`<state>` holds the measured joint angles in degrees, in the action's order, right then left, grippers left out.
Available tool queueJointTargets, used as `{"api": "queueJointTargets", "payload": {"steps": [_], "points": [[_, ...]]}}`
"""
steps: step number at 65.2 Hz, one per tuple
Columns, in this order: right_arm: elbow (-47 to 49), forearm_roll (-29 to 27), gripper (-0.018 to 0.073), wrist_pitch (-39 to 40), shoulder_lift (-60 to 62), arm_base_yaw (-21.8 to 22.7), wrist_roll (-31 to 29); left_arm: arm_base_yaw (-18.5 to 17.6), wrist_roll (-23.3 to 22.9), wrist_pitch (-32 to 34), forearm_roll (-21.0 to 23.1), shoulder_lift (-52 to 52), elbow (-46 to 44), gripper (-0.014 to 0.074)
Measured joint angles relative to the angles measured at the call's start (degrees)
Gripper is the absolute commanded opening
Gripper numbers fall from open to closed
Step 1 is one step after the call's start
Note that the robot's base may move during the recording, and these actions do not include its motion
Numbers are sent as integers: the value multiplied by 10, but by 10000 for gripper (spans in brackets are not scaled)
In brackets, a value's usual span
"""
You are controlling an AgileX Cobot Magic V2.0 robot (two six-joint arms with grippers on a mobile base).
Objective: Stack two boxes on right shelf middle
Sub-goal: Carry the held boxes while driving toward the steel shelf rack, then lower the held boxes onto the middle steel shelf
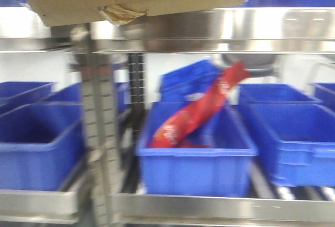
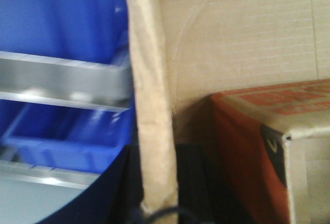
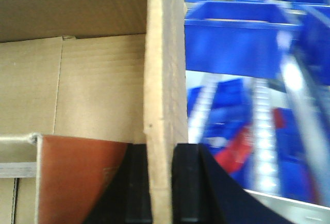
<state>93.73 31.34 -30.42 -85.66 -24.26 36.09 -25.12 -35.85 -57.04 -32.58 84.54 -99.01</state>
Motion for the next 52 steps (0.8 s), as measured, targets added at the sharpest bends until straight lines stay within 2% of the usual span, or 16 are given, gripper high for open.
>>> {"api": "queueJointTargets", "payload": {"steps": [52], "points": [[0, 0, -151, 0, 0, 0, 0, 0, 0, 0, 0, 0, 0, -111]]}}
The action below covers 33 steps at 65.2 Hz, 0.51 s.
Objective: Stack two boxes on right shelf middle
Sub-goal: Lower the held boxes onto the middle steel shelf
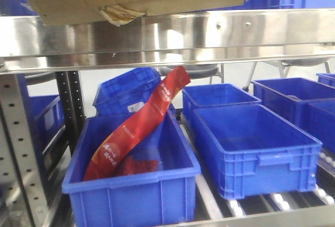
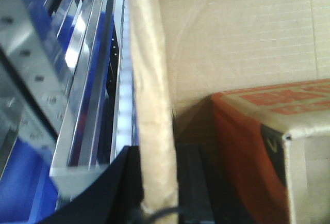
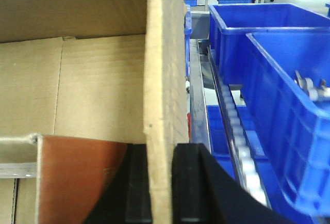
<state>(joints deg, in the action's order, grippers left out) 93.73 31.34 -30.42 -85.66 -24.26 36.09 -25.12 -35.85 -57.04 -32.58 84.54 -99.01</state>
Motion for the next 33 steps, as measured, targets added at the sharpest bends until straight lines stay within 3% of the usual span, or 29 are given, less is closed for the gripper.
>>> {"api": "queueJointTargets", "payload": {"steps": [33], "points": [[0, -4, -151, -10, 0, 0, 0, 0, -1, -3, 2, -2, -1, -111]]}}
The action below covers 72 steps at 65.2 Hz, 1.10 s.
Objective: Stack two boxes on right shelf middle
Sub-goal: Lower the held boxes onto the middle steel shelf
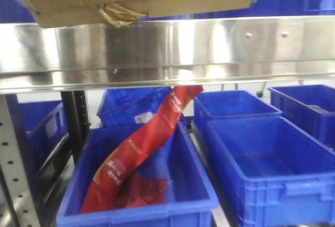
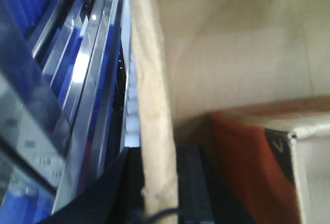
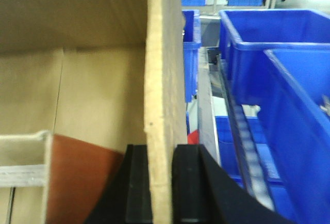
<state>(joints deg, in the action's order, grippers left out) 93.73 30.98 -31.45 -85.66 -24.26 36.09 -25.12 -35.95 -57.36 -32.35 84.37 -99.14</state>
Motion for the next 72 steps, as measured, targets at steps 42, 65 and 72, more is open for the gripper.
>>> {"api": "queueJointTargets", "payload": {"steps": [42, 65, 72], "points": [[0, -2, -151, 8, 0, 0, 0, 1, 0, 10, -6, 3, 0, -111], [0, -2, -151, 8, 0, 0, 0, 1, 0, 10, -6, 4, 0, -111], [0, -2, -151, 8, 0, 0, 0, 1, 0, 10, -6, 4, 0, -111]]}}
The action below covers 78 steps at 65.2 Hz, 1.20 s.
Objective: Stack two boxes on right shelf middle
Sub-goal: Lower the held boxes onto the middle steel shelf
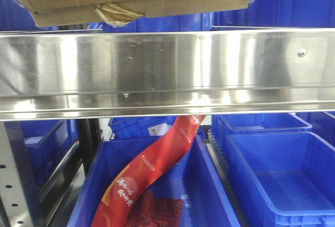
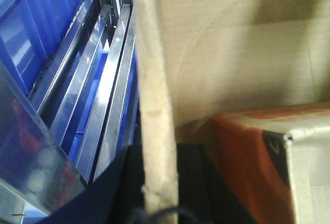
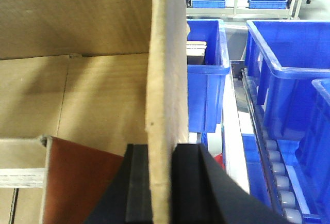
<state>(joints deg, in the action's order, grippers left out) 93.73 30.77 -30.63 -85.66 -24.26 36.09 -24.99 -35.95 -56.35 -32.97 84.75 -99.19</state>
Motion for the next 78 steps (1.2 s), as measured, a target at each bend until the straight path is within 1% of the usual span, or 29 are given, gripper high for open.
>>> {"api": "queueJointTargets", "payload": {"steps": [15, 21, 28, 32, 38, 44, 47, 49, 50, 54, 55, 57, 63, 66, 69, 73, 78], "points": [[0, 2, -151, -2, 0, 0, 0, 0, 0, 7, 0, 0, 0, -111], [0, -6, -151, -25, 0, 0, 1, 0, 0, 8, 2, 0, 0, -111], [0, -41, -151, -81, 1, 0, 4, 0, 2, 5, 21, 0, 0, -111], [0, -48, -151, -98, 1, 0, 5, 3, 3, 1, 38, 2, 1, -111], [0, -52, -151, -96, 1, 0, 5, 12, 4, -1, 58, 9, 2, -111], [0, -53, -141, -85, 1, 0, 5, 18, 8, 2, 60, 11, 2, -96], [0, -55, -104, -85, 1, 0, 5, 19, 13, 3, 60, 11, 2, -57], [0, -55, -52, -85, 1, 0, 5, 19, 17, 6, 60, 11, 2, -20], [0, -55, -27, -85, 1, 0, 5, 19, 19, 7, 60, 11, 2, 13], [0, -55, 93, -85, 0, 0, 5, 19, 22, 14, 61, 11, 2, 110], [0, -56, 141, -86, -1, 0, 5, 19, 22, 15, 62, 11, 2, 134], [0, -60, 204, -87, -2, 0, 6, 19, 23, 19, 65, 11, 2, 190], [0, -64, 368, -86, -5, -1, 8, 19, 23, 44, 66, 11, 2, 295], [0, -65, 408, -85, -6, -1, 8, 19, 23, 52, 68, 11, 1, 344], [0, -65, 426, -83, -8, -2, 9, 19, 23, 57, 68, 11, 1, 370], [1, -56, 424, -82, -8, -3, 9, 19, 23, 59, 68, 11, 1, 391], [4, -46, 424, -81, -8, -5, 9, 19, 23, 60, 68, 11, -1, 393]]}}
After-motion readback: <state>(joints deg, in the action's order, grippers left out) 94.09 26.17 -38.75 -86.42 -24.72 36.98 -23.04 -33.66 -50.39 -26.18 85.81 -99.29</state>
